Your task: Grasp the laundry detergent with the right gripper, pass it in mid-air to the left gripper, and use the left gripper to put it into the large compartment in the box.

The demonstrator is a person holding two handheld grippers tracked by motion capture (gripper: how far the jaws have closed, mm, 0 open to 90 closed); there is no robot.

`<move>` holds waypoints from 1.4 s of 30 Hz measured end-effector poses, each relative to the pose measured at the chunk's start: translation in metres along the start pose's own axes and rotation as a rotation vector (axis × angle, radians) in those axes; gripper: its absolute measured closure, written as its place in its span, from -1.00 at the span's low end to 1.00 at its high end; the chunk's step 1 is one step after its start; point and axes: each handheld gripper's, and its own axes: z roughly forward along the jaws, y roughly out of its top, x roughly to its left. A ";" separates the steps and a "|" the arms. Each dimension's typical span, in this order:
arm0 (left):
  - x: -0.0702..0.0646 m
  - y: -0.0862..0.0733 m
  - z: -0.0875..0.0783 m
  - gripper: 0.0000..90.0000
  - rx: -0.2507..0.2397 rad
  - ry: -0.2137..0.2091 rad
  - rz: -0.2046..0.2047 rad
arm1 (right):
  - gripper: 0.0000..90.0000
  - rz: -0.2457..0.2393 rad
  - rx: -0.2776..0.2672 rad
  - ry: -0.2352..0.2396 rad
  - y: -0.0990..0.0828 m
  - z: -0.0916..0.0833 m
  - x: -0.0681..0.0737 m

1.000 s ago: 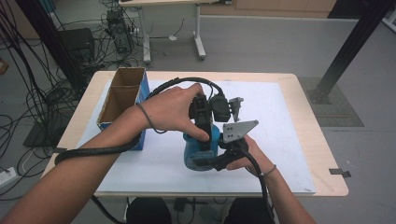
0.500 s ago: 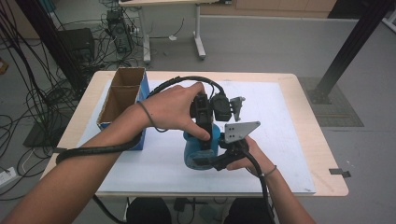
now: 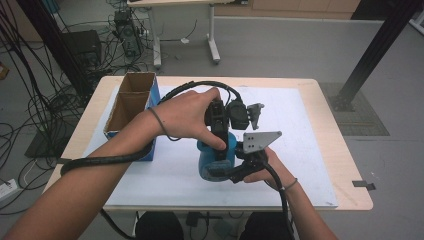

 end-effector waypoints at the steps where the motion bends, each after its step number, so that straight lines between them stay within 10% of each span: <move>1: 0.000 0.000 0.001 -0.18 0.001 0.000 0.000 | -0.25 -0.006 -0.002 -0.006 0.000 0.000 0.001; 19: 0.003 -0.002 -0.004 -0.18 -0.015 0.001 -0.018 | -0.97 0.004 -0.025 -0.037 -0.007 -0.002 0.005; 42: 0.004 -0.002 -0.007 -0.18 -0.008 -0.007 -0.016 | -0.99 0.023 -0.072 -0.087 -0.020 -0.041 0.008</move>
